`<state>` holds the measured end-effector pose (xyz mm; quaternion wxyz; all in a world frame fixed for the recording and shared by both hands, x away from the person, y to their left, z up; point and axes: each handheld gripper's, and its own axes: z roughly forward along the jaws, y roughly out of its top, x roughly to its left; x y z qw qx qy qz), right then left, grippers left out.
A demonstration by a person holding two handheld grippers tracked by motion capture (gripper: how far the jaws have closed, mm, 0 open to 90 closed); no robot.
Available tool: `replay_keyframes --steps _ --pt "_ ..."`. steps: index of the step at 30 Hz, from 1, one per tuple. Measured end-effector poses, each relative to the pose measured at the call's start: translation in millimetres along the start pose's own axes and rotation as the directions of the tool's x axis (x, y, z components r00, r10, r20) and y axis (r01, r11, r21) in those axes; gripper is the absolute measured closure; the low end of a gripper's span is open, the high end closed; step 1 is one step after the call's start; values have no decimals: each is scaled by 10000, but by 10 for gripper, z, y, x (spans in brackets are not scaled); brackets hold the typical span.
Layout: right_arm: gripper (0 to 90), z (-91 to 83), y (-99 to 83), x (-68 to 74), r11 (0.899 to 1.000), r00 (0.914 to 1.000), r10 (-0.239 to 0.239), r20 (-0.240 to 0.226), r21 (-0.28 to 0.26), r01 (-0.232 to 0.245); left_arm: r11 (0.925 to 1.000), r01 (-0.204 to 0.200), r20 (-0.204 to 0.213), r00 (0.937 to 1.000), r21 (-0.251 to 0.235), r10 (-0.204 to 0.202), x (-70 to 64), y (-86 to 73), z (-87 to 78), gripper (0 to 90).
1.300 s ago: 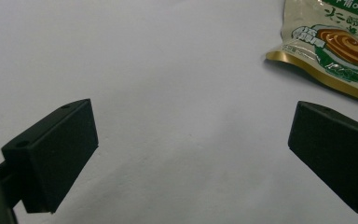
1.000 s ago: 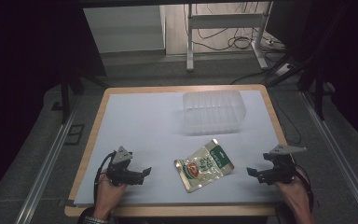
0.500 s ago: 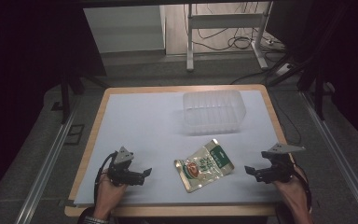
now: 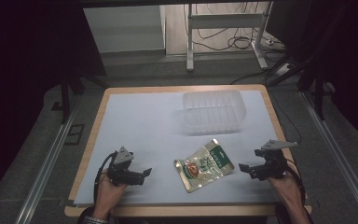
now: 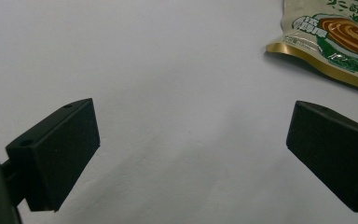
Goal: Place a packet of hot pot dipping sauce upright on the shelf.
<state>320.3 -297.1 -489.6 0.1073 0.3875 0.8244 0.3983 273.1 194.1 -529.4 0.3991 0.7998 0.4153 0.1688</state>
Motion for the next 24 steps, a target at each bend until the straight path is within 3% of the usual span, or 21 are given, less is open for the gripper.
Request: replay_keyframes --steps 11,16,24 --pt "30 109 89 37 9990 9990 435 -47 46 -435 10000 -60 15 10000 77 60 4 -3 14 23" --pt "30 174 139 79 9995 9993 328 -192 3 -328 9999 -88 28 10000 101 88 0 -3 20 23" --pt "42 345 230 176 9982 9987 29 -515 600 2 9997 -146 -38 9999 197 147 -1 -6 30 24"
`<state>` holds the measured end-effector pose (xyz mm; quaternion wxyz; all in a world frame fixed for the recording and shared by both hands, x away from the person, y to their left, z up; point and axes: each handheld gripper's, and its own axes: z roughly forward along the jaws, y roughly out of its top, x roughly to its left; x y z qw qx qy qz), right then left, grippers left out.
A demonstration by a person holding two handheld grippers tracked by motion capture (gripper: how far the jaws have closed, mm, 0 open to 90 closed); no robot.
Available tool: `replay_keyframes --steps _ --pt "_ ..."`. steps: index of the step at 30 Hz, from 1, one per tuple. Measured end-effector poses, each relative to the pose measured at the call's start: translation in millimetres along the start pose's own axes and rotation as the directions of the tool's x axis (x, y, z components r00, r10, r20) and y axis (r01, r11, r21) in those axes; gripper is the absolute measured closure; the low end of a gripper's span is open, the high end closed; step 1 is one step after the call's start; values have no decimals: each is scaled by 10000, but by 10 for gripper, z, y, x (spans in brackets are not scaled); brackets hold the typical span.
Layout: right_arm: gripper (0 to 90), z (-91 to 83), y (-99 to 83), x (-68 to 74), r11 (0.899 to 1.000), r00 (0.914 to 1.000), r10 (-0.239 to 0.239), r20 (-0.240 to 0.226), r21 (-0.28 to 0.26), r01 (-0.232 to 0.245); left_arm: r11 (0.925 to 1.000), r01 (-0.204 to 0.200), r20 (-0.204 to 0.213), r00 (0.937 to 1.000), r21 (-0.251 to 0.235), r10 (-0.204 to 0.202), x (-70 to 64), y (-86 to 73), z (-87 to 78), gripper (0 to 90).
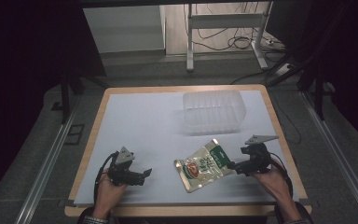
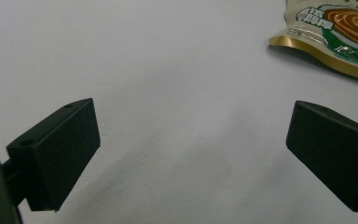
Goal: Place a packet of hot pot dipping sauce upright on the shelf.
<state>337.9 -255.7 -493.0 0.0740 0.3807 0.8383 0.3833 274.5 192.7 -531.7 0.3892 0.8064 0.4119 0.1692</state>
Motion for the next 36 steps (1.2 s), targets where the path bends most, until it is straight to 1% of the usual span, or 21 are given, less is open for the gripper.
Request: replay_keyframes --steps 2,5,8,11,12,14,15,16,17,21,22,25,27,30,34,36 --pt "42 57 28 20 9998 10000 -91 -9 163 91 10000 -32 -27 10000 25 32 -1 0 1 24" --pt "42 124 67 60 9993 9994 -330 -75 152 331 10000 -50 -48 10000 77 50 -2 -2 6 25" --pt "42 171 116 105 9981 9983 -590 -13 179 590 9999 -94 -82 9999 131 95 -5 -2 11 25" --pt "61 252 172 123 9976 9982 -596 18 360 595 9999 -112 -113 9999 131 114 -7 -1 8 26" --pt "61 252 172 123 9976 9982 -596 18 360 595 9999 -110 -124 9999 121 112 -7 -1 8 26" --pt "86 300 194 130 9970 9982 -600 49 485 596 9998 -116 -137 9998 139 118 -5 -2 8 27" --pt "138 346 212 131 9965 9984 -560 52 617 556 9998 -122 -141 9998 147 124 -5 -2 8 27" --pt "138 346 212 131 9965 9984 -560 52 617 556 9998 -132 -147 9998 153 135 -6 -2 9 27" --pt "163 370 221 130 9961 9986 -525 11 709 522 9998 -142 -149 9998 159 145 -7 -1 9 27" --pt "278 474 257 124 9940 9984 -550 151 959 533 9996 -193 -167 9997 192 197 -11 0 10 28" --pt "312 493 265 123 9939 9987 -480 175 1006 461 9996 -199 -168 9997 190 202 -11 0 9 28" --pt "415 538 276 106 9924 9993 -364 130 1179 346 9996 -205 -178 9996 190 208 -11 0 8 29" --pt "469 566 274 98 9910 9995 -306 -27 1301 307 9995 -232 -179 9996 217 236 -12 0 11 30" --pt "548 592 269 122 9898 9987 -490 -154 1330 506 9992 -292 -192 9994 259 297 -20 1 15 32" --pt "672 585 281 200 9886 9965 -828 -67 1260 830 9991 -336 -204 9992 278 342 -26 2 18 33" --pt "683 589 280 204 9878 9964 -847 -67 1303 848 9991 -337 -199 9992 275 343 -27 2 17 34"
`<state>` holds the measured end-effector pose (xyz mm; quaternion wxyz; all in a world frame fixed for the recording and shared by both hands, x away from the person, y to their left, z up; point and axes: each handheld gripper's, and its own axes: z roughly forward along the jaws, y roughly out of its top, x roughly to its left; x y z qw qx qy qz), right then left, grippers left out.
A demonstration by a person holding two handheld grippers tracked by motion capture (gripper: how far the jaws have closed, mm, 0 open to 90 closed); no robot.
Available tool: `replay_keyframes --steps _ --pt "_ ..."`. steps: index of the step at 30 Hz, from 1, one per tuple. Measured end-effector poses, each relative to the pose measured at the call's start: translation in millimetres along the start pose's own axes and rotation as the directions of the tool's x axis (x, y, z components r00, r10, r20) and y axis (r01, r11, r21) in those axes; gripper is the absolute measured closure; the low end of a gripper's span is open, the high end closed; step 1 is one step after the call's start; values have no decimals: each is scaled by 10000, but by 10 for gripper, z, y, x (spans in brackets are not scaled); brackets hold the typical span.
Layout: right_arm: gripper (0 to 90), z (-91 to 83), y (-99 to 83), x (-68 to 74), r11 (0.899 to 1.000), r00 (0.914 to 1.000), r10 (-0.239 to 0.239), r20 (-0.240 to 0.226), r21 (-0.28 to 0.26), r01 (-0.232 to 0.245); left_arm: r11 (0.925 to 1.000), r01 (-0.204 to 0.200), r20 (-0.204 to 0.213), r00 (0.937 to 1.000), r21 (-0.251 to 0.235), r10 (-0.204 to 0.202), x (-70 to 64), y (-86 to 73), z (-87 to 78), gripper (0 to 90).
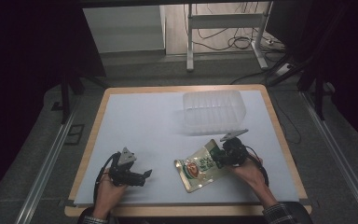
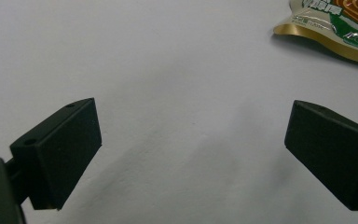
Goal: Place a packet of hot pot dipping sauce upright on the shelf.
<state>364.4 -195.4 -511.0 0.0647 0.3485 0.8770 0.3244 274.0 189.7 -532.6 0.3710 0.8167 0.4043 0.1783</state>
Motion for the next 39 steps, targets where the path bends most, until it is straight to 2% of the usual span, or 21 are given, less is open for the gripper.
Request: replay_keyframes --steps 3,6,9,14,18,22,26,33,39 --pt "748 14 -10 -1 9998 10000 -11 43 179 10 10000 -17 -8 10000 15 17 -3 0 1 35" --pt "830 -9 -5 -7 9999 9998 143 -119 94 -142 10000 -56 -16 10000 48 56 -6 1 4 36" --pt "867 -13 0 -15 9991 9988 381 -301 174 -376 9999 -88 -12 10000 68 88 -8 0 5 36" --pt "883 -23 16 -26 9979 9967 613 -527 220 -603 9999 -132 -38 9999 81 132 -11 3 9 37" --pt "883 -51 42 -19 9964 9952 828 -522 212 -818 9999 -114 -44 9999 45 114 -9 3 7 37" --pt "883 -132 86 -3 9955 9935 941 -643 176 -932 10000 -77 -42 10000 15 77 -8 2 7 37" --pt "884 -226 143 13 9926 9883 1214 -929 48 -1214 9999 -129 -60 9999 47 130 -7 3 7 37" --pt "888 -392 259 40 9812 9633 1783 -2008 -375 -1894 9999 -161 -66 9998 63 161 -11 4 7 37" --pt "890 -482 366 89 9692 9277 2140 -3060 -518 -2406 9998 -174 -91 9998 90 174 -11 2 9 37"
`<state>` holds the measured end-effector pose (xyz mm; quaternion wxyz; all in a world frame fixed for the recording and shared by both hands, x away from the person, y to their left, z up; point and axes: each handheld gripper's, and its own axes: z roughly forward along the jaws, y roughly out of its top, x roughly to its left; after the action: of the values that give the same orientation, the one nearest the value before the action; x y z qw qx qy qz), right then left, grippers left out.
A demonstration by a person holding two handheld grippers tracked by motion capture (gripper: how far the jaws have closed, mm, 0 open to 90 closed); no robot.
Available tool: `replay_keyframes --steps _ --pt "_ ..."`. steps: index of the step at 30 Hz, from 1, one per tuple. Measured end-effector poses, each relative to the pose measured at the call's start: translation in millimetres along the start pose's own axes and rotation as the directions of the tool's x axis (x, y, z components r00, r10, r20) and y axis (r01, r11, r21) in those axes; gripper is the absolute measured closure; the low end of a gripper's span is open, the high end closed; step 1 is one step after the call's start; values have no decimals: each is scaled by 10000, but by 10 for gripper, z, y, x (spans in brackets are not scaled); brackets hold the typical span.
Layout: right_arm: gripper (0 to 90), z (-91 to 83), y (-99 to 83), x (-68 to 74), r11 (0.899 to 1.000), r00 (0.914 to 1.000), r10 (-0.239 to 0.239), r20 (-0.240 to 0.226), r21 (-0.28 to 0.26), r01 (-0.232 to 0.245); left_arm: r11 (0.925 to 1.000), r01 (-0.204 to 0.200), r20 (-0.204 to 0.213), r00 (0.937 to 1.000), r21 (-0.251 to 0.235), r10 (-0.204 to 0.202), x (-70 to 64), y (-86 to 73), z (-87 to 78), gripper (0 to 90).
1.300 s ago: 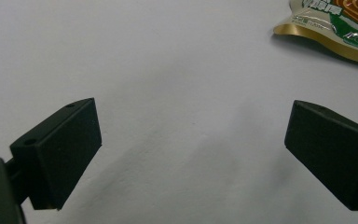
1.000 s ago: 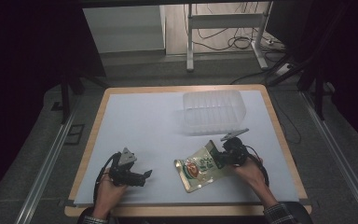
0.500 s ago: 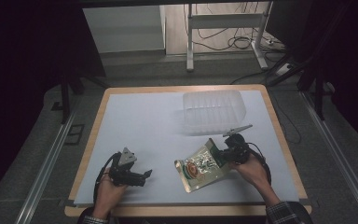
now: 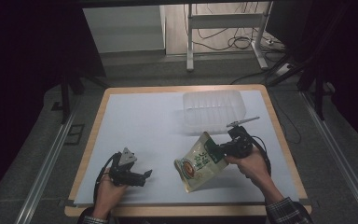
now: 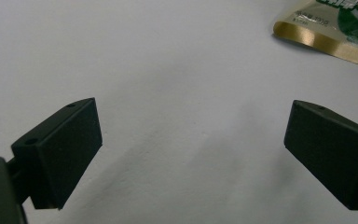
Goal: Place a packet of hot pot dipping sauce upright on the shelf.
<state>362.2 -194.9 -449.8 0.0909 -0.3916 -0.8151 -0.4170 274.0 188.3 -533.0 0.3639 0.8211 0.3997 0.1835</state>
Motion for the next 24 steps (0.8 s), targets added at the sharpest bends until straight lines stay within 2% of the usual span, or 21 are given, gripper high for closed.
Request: replay_keyframes --steps 4,7,9,19,24 --pt "890 -19 64 63 9997 9976 218 -652 -113 -226 10000 -52 2 10000 26 52 -6 1 5 37" --pt "890 -49 111 96 9982 9920 526 -1147 -219 -554 10000 -75 -3 10000 26 75 -7 1 6 37" --pt "891 -71 139 118 9972 9894 620 -1309 -332 -669 10000 -86 -10 10000 18 86 -6 2 3 37" --pt "890 -192 252 168 9955 9912 626 -1165 -638 -704 9998 -180 15 9998 102 179 -14 2 14 37" --pt "890 -305 330 148 9910 9906 742 -1146 -1024 -861 9999 -167 -21 9999 -39 167 -11 6 -3 37"
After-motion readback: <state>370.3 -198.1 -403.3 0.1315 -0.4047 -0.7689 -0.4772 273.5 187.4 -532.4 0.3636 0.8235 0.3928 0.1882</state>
